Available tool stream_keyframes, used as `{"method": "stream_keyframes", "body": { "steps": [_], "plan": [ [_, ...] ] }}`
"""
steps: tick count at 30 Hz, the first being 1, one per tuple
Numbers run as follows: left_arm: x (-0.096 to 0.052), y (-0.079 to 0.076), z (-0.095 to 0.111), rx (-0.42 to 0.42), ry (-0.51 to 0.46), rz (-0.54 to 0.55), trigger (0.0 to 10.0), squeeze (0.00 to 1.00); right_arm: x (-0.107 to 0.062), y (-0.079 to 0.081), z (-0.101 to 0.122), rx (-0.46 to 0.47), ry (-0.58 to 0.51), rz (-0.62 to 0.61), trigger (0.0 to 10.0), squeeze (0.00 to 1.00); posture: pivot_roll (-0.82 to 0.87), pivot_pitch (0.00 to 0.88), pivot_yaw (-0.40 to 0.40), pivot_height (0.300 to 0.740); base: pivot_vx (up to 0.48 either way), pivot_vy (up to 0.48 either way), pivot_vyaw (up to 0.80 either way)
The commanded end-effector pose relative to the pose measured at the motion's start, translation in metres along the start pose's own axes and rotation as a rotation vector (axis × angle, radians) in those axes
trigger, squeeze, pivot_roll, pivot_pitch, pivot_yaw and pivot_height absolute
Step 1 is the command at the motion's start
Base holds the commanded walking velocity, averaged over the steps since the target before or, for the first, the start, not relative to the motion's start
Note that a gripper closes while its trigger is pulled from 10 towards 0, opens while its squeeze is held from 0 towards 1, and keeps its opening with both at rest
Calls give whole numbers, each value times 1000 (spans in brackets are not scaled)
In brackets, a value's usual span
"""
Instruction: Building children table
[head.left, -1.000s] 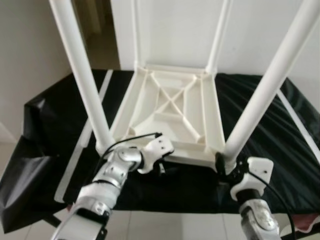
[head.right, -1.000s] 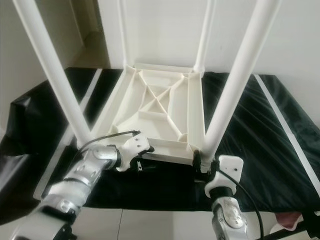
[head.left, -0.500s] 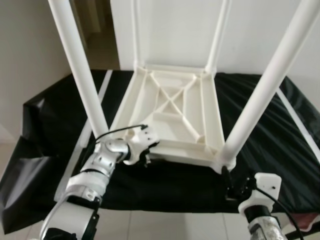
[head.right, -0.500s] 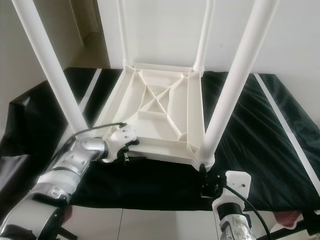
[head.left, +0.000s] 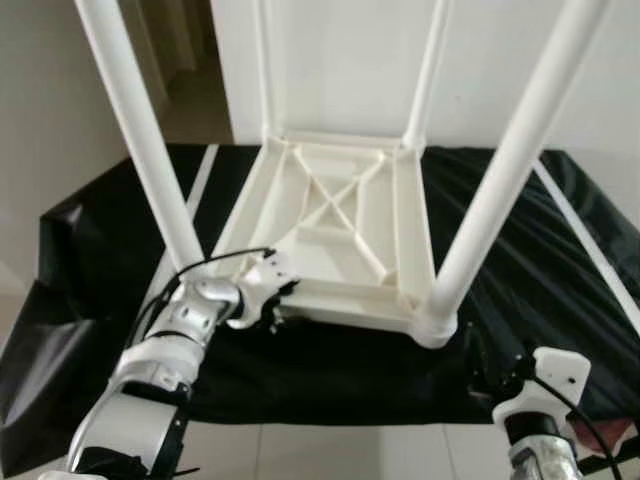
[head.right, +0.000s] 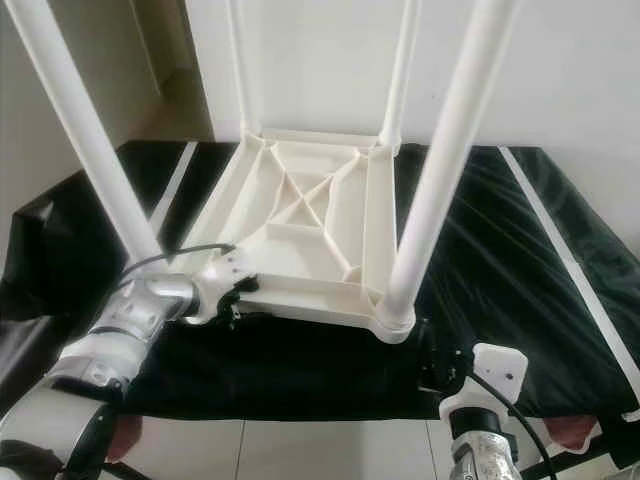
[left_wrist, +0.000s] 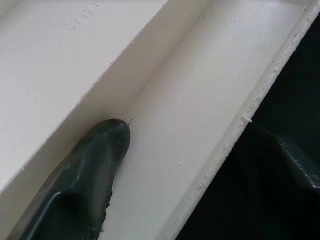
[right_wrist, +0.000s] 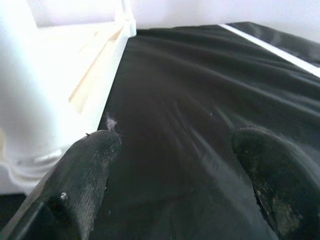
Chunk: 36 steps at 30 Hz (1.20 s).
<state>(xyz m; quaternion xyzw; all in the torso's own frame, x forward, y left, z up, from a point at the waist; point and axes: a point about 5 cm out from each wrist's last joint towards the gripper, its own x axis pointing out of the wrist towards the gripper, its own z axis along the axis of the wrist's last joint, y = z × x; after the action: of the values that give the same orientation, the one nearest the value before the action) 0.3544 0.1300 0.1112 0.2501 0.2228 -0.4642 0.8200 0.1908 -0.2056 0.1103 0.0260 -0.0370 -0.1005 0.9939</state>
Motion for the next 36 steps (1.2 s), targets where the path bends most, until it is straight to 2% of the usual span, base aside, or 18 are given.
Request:
{"method": "stream_keyframes", "body": {
  "steps": [1,7,14,15,17,23,28,36],
  "plan": [
    [-10,19,-34,-61,131,433,10000,0,4,2,1,11,-7,2,10000,0,-81,0,24,740,0,0,0],
    [-12,14,-42,-66,140,410,10000,0,10,2,3,14,-17,7,10000,0,-77,0,17,740,0,0,0],
    [-17,6,-44,-60,127,328,10000,0,27,4,5,15,-21,0,10000,0,-65,0,4,740,0,0,0],
    [-18,-4,-47,-62,115,240,10000,0,36,7,5,15,-20,13,10000,0,-57,0,-3,740,0,0,0],
    [-20,-15,-48,-13,107,144,10000,0,42,10,7,22,-27,26,10000,0,-52,0,-8,740,0,0,0],
    [-22,-29,-52,9,108,47,10000,0,51,19,6,33,-19,70,10000,0,-46,0,-11,740,0,0,0],
    [-29,-55,-48,31,37,-151,10000,0,64,33,5,43,-19,130,10000,0,-38,0,-12,740,0,0,0],
    [-37,-77,-41,28,-31,-310,10000,0,72,35,4,30,-18,168,10000,0,-39,0,-7,740,0,0,0]
  ]
}}
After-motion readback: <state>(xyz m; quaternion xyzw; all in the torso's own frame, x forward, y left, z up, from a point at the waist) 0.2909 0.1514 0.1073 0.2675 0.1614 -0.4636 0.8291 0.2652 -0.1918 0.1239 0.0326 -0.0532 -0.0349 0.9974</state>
